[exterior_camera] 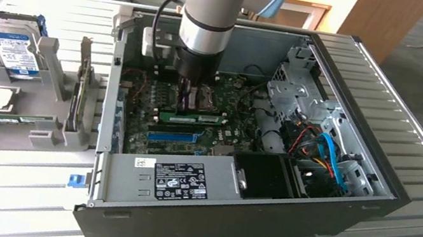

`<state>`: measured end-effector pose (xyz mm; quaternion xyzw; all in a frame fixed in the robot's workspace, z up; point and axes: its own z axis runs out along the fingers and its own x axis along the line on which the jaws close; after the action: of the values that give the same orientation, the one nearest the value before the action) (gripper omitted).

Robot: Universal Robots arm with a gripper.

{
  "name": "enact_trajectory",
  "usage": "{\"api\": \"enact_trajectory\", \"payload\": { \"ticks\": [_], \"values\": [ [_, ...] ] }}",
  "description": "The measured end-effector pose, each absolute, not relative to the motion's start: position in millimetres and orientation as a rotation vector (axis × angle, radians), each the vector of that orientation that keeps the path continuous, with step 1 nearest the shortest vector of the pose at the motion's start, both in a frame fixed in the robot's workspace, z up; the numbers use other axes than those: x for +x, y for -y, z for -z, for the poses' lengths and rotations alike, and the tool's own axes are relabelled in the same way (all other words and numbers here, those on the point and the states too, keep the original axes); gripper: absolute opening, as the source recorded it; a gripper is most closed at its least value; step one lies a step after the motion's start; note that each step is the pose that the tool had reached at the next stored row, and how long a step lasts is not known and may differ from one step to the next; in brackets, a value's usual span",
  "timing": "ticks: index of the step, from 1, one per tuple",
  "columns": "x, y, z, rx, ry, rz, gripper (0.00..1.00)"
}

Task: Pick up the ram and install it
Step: 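Press down the ram until it locks into place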

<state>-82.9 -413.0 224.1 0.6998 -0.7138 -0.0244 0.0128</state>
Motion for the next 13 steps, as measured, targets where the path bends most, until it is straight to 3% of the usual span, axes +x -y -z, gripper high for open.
{"api": "enact_trajectory", "payload": {
  "ticks": [13],
  "values": [
    [-82.8, 413.0, -222.4, 2.181, 2.224, 0.076, 0.11]
  ]
}}
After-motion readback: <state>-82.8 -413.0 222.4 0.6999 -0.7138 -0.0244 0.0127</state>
